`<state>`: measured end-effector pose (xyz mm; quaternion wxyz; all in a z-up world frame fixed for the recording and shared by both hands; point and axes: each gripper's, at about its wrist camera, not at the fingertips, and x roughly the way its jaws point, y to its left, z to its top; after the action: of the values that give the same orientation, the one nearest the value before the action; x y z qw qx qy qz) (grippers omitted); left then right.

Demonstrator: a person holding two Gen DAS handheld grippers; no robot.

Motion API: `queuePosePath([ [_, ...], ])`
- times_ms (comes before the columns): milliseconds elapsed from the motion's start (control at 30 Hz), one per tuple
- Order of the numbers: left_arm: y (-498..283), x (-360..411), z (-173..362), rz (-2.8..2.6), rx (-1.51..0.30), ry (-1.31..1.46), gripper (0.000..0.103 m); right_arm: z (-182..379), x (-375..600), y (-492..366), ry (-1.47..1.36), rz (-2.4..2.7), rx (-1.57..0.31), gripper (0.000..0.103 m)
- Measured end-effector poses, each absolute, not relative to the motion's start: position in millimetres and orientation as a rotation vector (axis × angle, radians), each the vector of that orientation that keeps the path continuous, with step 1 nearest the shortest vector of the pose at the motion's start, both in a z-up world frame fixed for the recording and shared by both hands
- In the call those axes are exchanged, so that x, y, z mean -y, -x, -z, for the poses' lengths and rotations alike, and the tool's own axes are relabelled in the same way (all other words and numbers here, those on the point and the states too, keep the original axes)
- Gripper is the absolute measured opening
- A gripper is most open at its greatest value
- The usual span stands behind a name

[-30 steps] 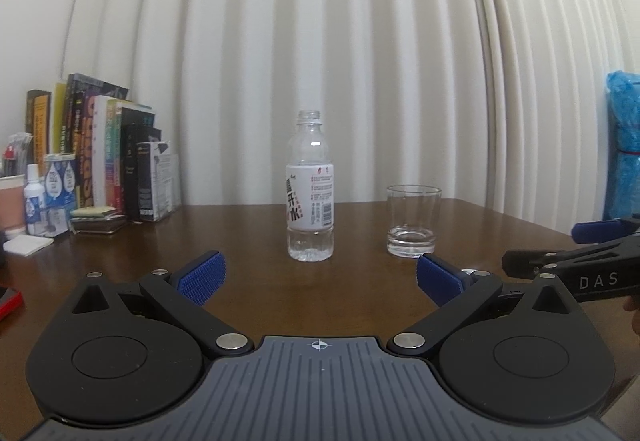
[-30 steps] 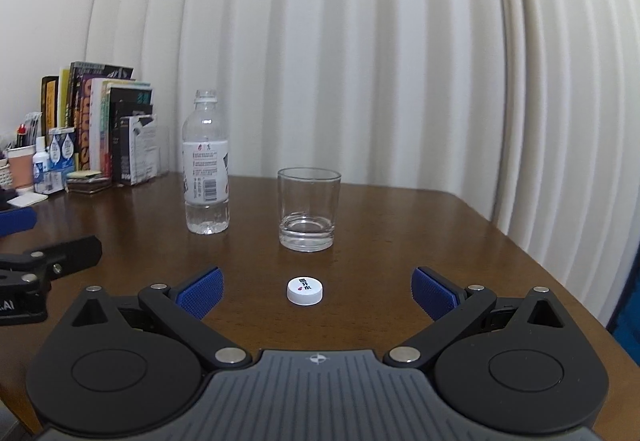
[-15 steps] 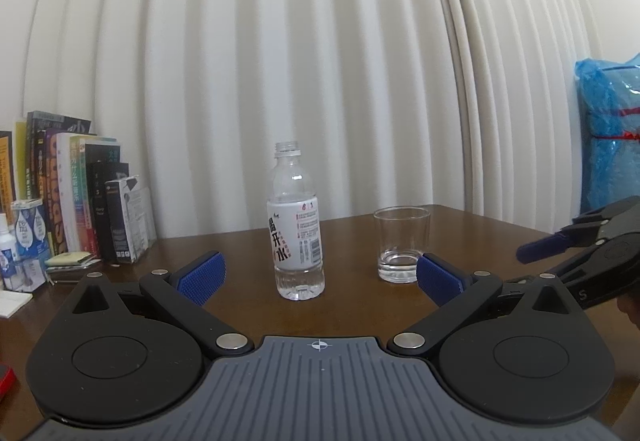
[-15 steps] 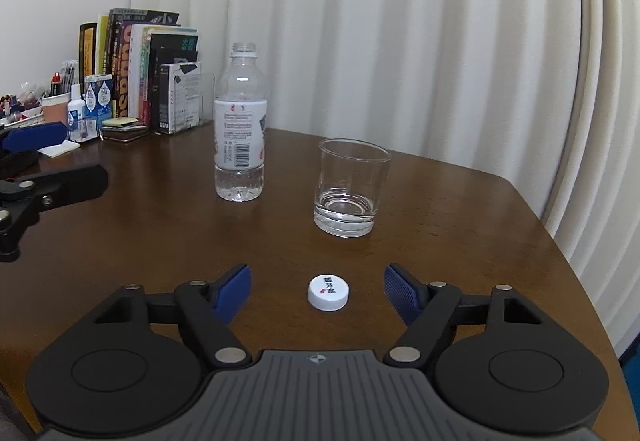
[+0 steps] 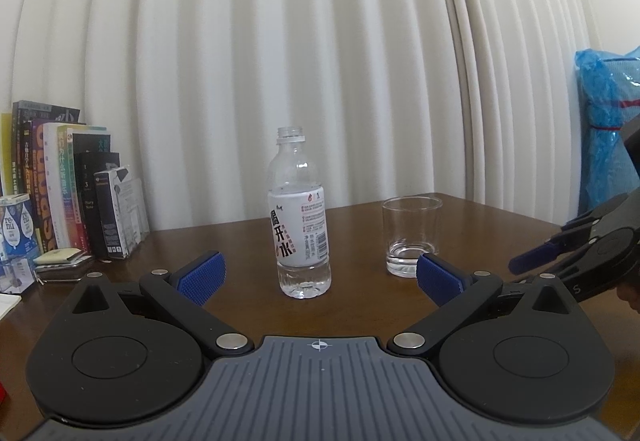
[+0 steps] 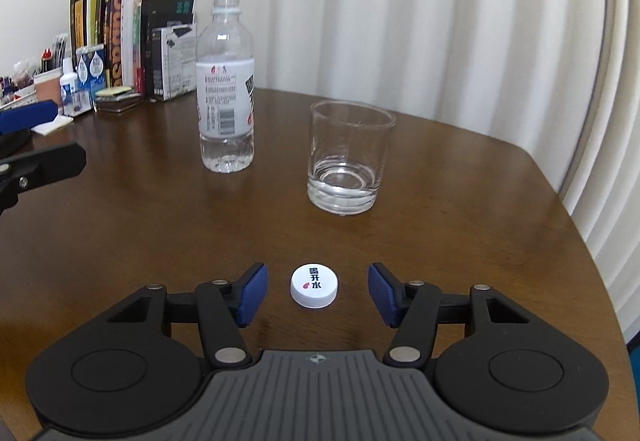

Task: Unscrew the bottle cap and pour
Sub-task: 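Move the right gripper to the white bottle cap and close on it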

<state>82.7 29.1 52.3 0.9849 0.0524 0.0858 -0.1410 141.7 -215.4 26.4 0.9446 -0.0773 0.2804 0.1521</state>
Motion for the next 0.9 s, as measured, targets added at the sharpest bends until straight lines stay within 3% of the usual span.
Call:
queuePosePath([
  [400, -103, -34, -50, 0.312, -0.195, -0.080, 0.103, -20, 215, -156, 0.139, -0.339, -0.615, 0.051],
  [533, -106, -34, -49, 0.314, -0.201, -0.074, 0.103, -18, 214, -160, 0.132, -0.348, -0.630, 0.040],
  [733, -109, -35, -48, 0.310, -0.208, -0.074, 0.103, -16, 213, -161, 0.119, -0.360, -0.635, 0.032],
  [900, -113, -39, -49, 0.331, -0.219, -0.028, 0.103, -16, 215, -161, 0.109, -0.370, -0.639, 0.032],
])
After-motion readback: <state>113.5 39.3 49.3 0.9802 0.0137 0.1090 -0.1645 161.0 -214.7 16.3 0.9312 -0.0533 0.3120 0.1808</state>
